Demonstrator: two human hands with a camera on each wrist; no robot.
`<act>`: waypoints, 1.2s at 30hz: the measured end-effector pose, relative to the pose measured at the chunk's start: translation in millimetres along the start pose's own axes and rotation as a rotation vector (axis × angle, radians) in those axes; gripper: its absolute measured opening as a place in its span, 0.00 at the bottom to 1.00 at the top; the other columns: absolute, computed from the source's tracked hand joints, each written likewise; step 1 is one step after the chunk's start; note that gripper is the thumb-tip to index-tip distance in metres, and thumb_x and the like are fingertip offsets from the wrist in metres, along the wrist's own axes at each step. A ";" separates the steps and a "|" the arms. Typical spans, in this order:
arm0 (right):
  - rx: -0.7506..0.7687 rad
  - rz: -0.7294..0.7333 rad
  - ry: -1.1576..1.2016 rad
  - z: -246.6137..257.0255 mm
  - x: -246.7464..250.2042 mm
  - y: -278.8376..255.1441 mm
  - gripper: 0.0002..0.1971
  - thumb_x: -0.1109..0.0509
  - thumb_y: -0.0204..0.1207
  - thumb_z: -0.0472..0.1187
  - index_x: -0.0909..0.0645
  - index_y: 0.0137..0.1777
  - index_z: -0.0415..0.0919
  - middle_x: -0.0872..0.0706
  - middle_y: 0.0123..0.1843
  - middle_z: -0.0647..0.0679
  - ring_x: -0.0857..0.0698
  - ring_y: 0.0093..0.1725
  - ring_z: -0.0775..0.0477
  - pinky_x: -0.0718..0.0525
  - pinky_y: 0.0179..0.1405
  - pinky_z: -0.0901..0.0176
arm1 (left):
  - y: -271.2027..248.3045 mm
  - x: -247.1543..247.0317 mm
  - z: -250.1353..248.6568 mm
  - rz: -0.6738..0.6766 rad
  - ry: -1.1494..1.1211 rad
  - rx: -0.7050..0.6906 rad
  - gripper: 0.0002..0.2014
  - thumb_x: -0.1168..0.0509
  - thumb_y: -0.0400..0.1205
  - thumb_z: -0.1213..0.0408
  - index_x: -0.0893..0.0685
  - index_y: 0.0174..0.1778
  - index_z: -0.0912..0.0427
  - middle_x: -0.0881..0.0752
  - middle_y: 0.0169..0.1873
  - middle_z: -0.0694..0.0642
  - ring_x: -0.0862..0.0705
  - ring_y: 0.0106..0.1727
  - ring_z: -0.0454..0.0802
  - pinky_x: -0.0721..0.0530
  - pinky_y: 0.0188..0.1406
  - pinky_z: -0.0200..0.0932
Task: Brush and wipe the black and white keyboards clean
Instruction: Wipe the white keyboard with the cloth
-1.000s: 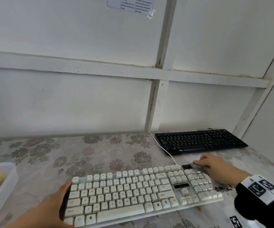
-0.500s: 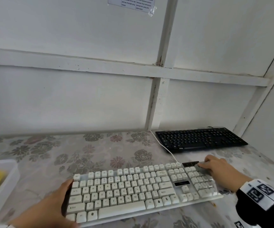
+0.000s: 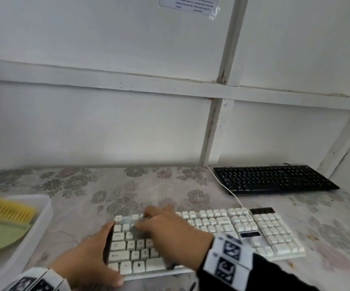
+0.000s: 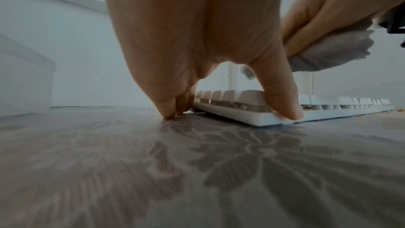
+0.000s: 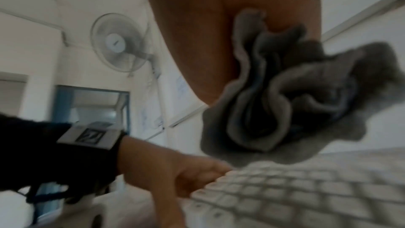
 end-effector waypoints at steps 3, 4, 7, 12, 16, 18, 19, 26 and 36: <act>0.080 0.075 -0.158 26.3 -17.8 31.5 0.11 0.37 0.76 0.30 0.17 0.52 0.41 0.27 0.54 0.42 0.26 0.54 0.33 0.23 0.55 0.38 | 3.8 2.5 6.0 -0.006 0.062 -0.016 0.64 0.20 0.49 0.42 0.53 0.76 0.42 0.31 0.68 0.37 0.29 0.70 0.36 0.29 0.71 0.39; 0.070 0.100 -0.185 30.7 -23.5 37.8 0.12 0.38 0.75 0.29 0.16 0.53 0.39 0.27 0.55 0.41 0.27 0.55 0.32 0.23 0.55 0.38 | 4.3 2.6 8.1 -0.013 0.064 -0.012 0.66 0.19 0.49 0.41 0.54 0.78 0.44 0.31 0.70 0.38 0.29 0.71 0.36 0.28 0.71 0.40; 0.030 0.114 -0.246 35.8 -38.4 41.2 0.12 0.39 0.79 0.31 0.17 0.57 0.31 0.27 0.61 0.38 0.28 0.61 0.30 0.25 0.56 0.38 | 5.0 0.6 12.3 -0.034 0.064 -0.015 0.67 0.19 0.51 0.41 0.55 0.80 0.44 0.29 0.71 0.37 0.28 0.70 0.34 0.26 0.70 0.41; 0.042 0.060 -0.239 19.6 -33.2 22.4 0.13 0.41 0.79 0.31 0.18 0.58 0.38 0.28 0.60 0.39 0.27 0.57 0.31 0.24 0.54 0.37 | 1.1 1.7 1.3 -0.013 0.098 0.000 0.62 0.19 0.54 0.47 0.55 0.77 0.41 0.29 0.66 0.37 0.28 0.68 0.37 0.29 0.70 0.38; 0.008 0.058 -0.203 0.7 -25.6 6.5 0.15 0.42 0.78 0.30 0.20 0.58 0.41 0.27 0.60 0.41 0.27 0.58 0.35 0.28 0.54 0.43 | -0.6 1.8 -0.7 0.006 0.084 0.034 0.63 0.19 0.55 0.48 0.55 0.79 0.46 0.30 0.65 0.37 0.29 0.67 0.37 0.31 0.71 0.38; -0.020 0.057 -0.183 -7.3 -23.3 -1.3 0.18 0.48 0.78 0.32 0.20 0.59 0.43 0.28 0.61 0.43 0.27 0.58 0.36 0.29 0.54 0.46 | -1.5 2.0 -0.6 0.009 0.071 0.041 0.65 0.19 0.54 0.47 0.56 0.79 0.46 0.29 0.66 0.38 0.29 0.68 0.38 0.31 0.72 0.39; -0.026 0.056 -0.182 -10.1 -21.6 -5.1 0.21 0.53 0.77 0.34 0.20 0.59 0.44 0.28 0.61 0.44 0.27 0.57 0.37 0.30 0.54 0.47 | -2.0 1.8 -0.2 0.011 0.063 0.039 0.65 0.19 0.54 0.47 0.56 0.80 0.45 0.29 0.67 0.37 0.29 0.68 0.38 0.32 0.72 0.38; -0.138 0.059 -0.132 -31.1 -11.2 -29.3 0.23 0.44 0.75 0.27 0.21 0.62 0.50 0.30 0.60 0.50 0.33 0.50 0.46 0.30 0.55 0.51 | -4.8 1.1 -4.2 0.013 0.048 0.035 0.63 0.19 0.56 0.50 0.56 0.79 0.43 0.29 0.66 0.35 0.28 0.67 0.38 0.31 0.72 0.38; -0.256 0.080 -0.048 -2.2 11.1 -15.6 0.17 0.41 0.78 0.26 0.16 0.54 0.46 0.35 0.50 0.54 0.29 0.54 0.44 0.31 0.65 0.47 | -5.0 1.7 -5.8 0.003 0.071 0.038 0.60 0.19 0.60 0.53 0.55 0.79 0.45 0.27 0.59 0.34 0.26 0.63 0.37 0.30 0.61 0.30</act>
Point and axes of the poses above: each hand's wrist, its own y-axis towards the middle knuckle, its own x-axis out of the back of the hand, z = x × y, the point moved 1 cm from there along y, towards the middle knuckle
